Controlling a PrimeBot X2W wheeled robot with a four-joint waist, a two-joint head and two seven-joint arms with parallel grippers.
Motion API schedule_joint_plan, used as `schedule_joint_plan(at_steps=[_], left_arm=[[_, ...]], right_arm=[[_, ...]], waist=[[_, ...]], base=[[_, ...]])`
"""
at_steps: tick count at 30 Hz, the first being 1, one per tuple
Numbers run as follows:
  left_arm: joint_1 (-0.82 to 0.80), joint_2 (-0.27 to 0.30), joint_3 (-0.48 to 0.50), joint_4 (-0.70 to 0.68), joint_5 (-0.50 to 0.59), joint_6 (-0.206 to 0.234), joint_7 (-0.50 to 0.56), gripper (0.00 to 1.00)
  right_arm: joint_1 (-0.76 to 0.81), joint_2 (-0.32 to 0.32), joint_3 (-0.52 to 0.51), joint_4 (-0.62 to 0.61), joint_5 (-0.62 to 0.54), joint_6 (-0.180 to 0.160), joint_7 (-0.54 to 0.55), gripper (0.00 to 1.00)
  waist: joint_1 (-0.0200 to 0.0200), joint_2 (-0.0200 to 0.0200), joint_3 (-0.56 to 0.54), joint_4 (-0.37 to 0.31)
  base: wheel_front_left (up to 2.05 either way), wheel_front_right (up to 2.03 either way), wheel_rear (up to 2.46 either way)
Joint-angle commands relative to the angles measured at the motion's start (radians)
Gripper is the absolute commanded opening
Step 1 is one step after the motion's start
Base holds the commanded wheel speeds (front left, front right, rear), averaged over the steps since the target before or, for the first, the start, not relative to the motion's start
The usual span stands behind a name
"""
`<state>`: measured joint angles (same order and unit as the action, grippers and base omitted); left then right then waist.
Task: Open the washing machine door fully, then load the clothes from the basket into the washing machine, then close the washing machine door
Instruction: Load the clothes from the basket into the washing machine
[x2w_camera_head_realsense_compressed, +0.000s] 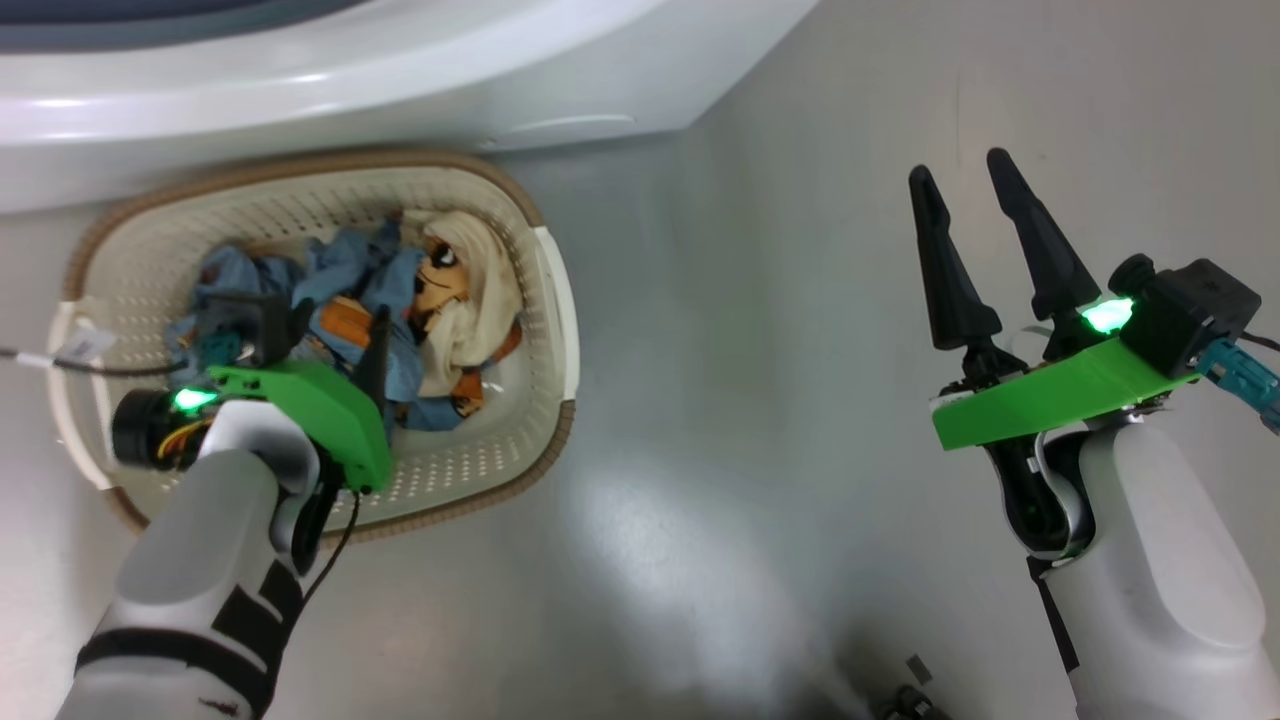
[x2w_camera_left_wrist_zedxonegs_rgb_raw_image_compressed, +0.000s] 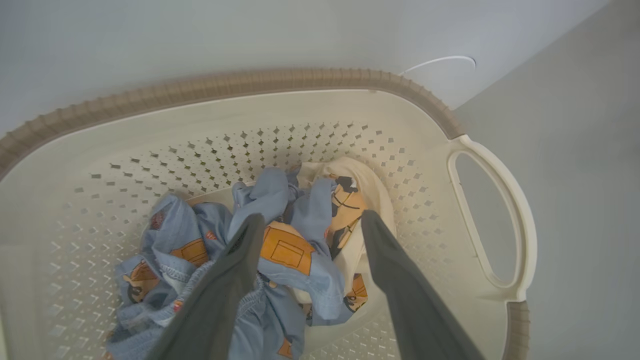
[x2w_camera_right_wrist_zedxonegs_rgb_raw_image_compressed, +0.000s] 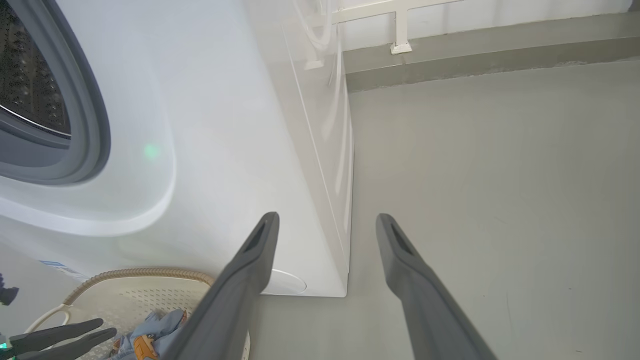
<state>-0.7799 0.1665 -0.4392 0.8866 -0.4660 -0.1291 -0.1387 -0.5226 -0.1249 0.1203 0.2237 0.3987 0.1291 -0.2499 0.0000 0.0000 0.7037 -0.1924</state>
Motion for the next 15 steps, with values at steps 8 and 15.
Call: schedule_joint_plan(at_steps=[8,15], left_arm=[[-0.109,0.045,-0.118,0.121,-0.063,-0.001,0.033,1.0],[-0.188,0.076,-0.206,0.194,-0.117,-0.001,0.065,1.0]], right_arm=[[-0.014,0.02,0.038,-0.033,-0.007,0.002,-0.012,1.0],[-0.025,0.036,0.044,-0.042,-0.004,0.002,-0.012,1.0]], waist=[[0.0,0.0,0.102,-0.074],[0.0,0.0,0.158,-0.121]], base=[[0.0,0.0,0.0],[0.0,0.0,0.0]])
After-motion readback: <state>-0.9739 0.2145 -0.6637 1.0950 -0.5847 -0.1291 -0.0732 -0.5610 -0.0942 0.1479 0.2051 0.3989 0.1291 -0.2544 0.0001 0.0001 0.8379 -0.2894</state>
